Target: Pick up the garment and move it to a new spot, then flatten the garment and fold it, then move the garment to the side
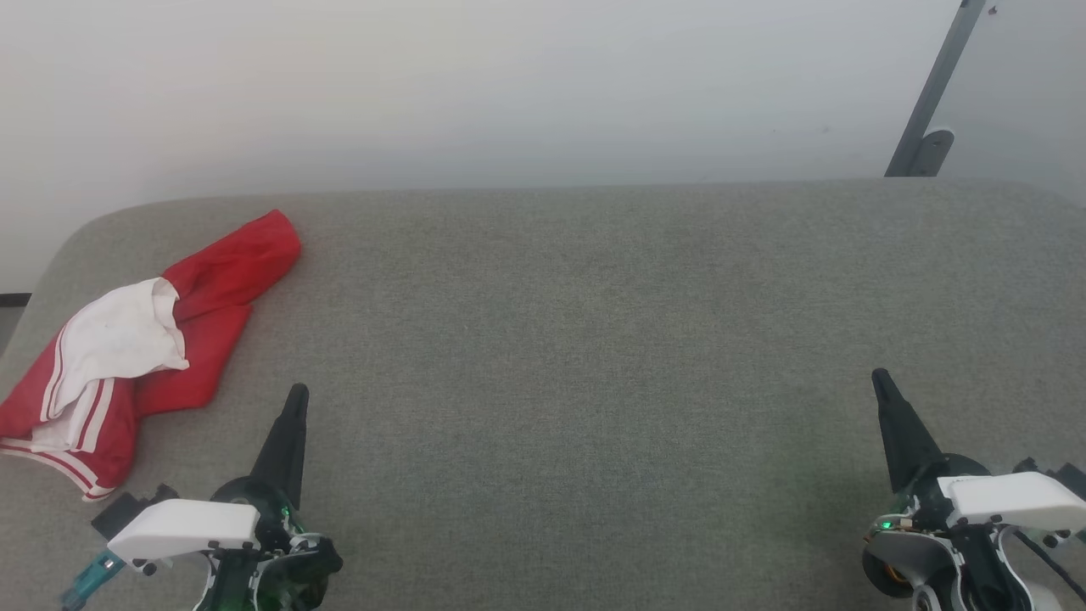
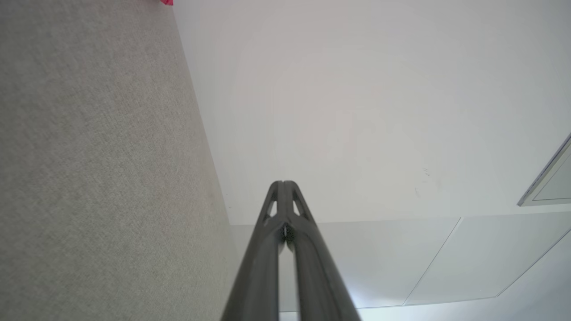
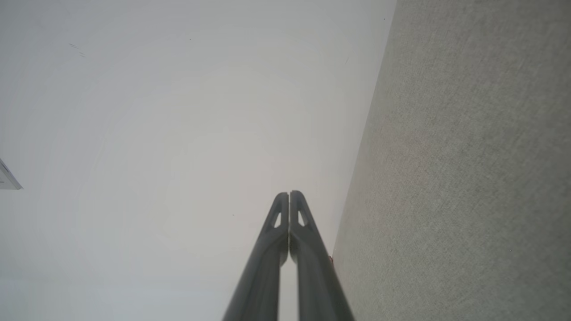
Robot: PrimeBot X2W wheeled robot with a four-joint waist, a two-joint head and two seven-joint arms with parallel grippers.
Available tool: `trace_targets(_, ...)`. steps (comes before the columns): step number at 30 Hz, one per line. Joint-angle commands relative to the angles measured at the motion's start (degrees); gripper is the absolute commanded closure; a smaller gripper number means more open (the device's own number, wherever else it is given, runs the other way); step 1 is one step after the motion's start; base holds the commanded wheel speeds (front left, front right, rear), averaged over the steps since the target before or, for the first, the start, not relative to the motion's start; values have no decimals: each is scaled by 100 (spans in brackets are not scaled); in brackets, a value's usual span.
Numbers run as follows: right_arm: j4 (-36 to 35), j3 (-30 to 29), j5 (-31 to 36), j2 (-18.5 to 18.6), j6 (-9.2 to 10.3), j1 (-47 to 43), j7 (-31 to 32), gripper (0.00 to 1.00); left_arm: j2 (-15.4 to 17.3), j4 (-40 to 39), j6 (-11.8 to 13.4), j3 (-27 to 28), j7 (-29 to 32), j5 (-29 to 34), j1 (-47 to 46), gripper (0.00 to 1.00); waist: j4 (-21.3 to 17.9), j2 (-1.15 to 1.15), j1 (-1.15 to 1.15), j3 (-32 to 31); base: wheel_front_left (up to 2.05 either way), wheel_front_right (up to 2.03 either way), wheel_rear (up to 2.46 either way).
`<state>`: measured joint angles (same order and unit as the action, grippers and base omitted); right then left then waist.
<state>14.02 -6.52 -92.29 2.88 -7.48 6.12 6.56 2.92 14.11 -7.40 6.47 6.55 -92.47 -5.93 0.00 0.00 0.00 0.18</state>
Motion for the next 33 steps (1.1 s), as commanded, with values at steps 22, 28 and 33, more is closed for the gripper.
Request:
trace_targets(22,6,1,-25,-15,-2,31,5,100,-8,-3,-17,8,12,11,-77,100,0,0,0,0,0,0,0)
trace_targets(28,6,1,-25,-15,-2,31,5,100,-8,-4,-17,8,12,11,-77,100,0,0,0,0,0,0,0)
trace_targets(33,6,1,-25,-15,-2,31,5,100,-8,-4,-17,8,12,11,-77,100,0,0,0,0,0,0,0)
